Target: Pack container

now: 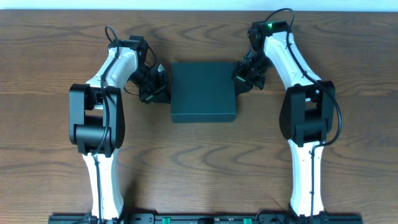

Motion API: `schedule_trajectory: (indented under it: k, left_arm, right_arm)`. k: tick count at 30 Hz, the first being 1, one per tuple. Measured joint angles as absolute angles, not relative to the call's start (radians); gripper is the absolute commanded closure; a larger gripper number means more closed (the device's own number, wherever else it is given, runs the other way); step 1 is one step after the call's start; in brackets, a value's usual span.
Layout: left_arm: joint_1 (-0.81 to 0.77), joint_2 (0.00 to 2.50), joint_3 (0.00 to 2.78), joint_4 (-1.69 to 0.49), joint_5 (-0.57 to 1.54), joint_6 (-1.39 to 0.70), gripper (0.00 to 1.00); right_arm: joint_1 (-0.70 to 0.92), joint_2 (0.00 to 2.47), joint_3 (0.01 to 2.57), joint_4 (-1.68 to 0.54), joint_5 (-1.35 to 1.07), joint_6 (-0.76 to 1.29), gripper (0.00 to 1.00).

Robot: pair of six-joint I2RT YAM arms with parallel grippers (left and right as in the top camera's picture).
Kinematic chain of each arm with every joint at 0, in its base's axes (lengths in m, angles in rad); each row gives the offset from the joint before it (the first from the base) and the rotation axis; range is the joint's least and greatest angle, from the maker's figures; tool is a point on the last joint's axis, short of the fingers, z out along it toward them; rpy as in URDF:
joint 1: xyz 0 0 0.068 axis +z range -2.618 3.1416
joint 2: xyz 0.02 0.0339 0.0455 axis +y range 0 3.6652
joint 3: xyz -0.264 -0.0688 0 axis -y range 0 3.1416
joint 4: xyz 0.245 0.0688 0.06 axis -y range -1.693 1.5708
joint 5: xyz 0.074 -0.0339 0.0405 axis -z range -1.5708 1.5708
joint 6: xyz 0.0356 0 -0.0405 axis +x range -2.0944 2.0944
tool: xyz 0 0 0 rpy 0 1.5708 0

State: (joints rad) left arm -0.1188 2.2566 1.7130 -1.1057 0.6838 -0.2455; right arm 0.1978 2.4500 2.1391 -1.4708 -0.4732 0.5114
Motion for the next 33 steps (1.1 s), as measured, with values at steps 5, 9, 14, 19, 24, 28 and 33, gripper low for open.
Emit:
schedule_trajectory:
  k: [5,9,14,19,24,28,33]
  left_arm:
    - [-0.119,2.257,1.713,-1.123,0.670,-0.245,0.94]
    - [-0.120,2.257,1.713,-1.117,0.664,-0.245,0.94]
    - [-0.120,2.257,1.713,-1.109,0.653,-0.245,0.94]
    - [-0.122,2.257,1.713,-1.106,0.647,-0.245,0.94]
    - [-0.123,2.257,1.713,-1.106,0.640,-0.245,0.94]
    - [-0.129,2.257,1.711,-1.107,0.569,-0.238,0.05]
    - [-0.090,2.256,1.704,-1.097,0.486,-0.231,0.05]
  right_arm:
    - [0.205,2.450,2.139,-1.481,-0.471,0.513,0.98]
    - [0.206,2.450,2.139,-1.497,-0.467,0.516,0.98]
    - [0.213,2.450,2.139,-1.511,-0.453,0.516,0.98]
    - [0.214,2.450,2.139,-1.512,-0.452,0.516,0.98]
    - [0.214,2.450,2.139,-1.511,-0.451,0.516,0.98]
    - [0.212,2.450,2.139,-1.515,-0.423,0.519,0.56]
    - [0.184,2.449,2.139,-1.521,-0.333,0.514,0.16]
